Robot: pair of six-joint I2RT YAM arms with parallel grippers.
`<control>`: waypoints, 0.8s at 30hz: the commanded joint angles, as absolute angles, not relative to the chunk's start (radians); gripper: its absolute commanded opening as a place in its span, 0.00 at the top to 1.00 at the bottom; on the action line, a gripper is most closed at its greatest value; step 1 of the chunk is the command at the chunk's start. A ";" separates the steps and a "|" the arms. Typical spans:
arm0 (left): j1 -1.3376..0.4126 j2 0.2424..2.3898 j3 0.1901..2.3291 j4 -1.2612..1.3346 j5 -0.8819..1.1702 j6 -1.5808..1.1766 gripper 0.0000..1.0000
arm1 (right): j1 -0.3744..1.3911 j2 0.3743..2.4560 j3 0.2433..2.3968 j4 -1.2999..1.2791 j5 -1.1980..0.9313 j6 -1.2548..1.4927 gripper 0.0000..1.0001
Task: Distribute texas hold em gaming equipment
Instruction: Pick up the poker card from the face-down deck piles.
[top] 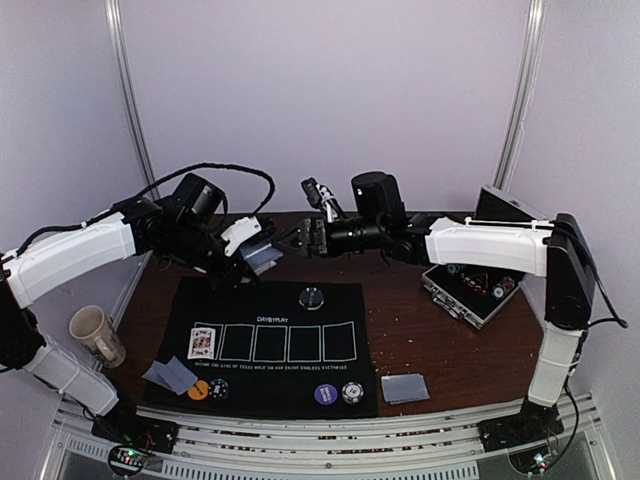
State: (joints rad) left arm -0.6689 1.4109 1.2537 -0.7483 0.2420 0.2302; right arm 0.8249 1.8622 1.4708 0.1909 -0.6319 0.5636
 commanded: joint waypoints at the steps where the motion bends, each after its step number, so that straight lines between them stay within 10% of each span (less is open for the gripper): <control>1: -0.675 1.411 1.294 -0.740 0.257 0.250 0.56 | 0.825 1.929 1.529 0.244 -0.631 0.637 0.15; 24: -0.675 1.427 1.295 -0.727 0.230 0.247 0.59 | 0.826 1.944 1.544 0.150 -0.547 0.575 0.35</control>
State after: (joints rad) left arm -0.6697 1.4265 1.2701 -0.7650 0.2264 0.2379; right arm 0.8394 2.0064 1.5734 0.2047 -0.6064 0.6170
